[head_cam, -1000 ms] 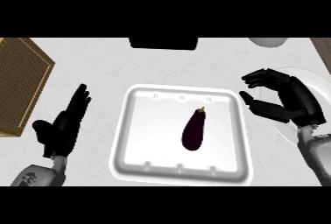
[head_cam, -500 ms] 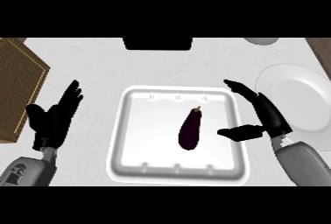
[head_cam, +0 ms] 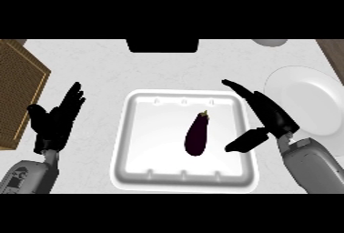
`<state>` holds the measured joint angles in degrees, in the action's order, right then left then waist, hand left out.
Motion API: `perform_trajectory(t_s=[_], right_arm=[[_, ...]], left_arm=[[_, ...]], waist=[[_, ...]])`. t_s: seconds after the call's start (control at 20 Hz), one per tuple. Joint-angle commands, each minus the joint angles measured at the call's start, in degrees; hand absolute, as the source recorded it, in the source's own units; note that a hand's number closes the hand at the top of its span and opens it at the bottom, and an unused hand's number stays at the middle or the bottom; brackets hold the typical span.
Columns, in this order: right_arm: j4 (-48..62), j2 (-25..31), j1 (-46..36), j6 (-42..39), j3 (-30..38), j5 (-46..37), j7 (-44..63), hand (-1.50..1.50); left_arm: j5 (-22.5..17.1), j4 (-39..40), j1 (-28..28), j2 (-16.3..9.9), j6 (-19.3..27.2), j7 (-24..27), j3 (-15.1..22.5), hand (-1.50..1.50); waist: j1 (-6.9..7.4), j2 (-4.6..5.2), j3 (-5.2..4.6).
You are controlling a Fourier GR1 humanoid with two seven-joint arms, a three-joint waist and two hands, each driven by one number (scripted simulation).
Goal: Pick the eggplant from the tray and place it in the plate
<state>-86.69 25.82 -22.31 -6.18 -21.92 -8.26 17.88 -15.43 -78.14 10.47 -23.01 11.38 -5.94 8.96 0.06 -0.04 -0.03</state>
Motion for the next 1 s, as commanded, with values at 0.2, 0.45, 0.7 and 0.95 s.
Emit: perform_trajectory(t_s=[0.2,0.45,0.7,0.95], right_arm=[[-0.2,-3.3,-5.5,-10.3,-3.8,-1.5,15.1,-1.5],[4.1,-3.5,-11.6,-16.4,-2.9,-4.5,17.3,-1.5],[10.4,-8.6,-13.6,-18.4,-6.4,-9.6,20.1,-1.5],[15.6,-13.8,-15.4,-21.4,-4.2,-11.6,19.8,-1.5]], left_arm=[[1.0,0.2,0.2,0.8,-1.3,-0.5,-1.7,0.0],[3.3,2.3,3.4,2.3,-0.7,-1.9,-1.8,0.0],[4.4,-0.5,-0.1,3.9,-1.1,-0.3,-1.2,0.0],[4.9,-3.7,-1.1,3.4,-2.3,-3.8,-3.1,0.0]], waist=[[0.13,-0.02,-0.01],[0.1,0.06,0.01],[0.72,0.13,0.02],[0.47,0.09,0.03]])
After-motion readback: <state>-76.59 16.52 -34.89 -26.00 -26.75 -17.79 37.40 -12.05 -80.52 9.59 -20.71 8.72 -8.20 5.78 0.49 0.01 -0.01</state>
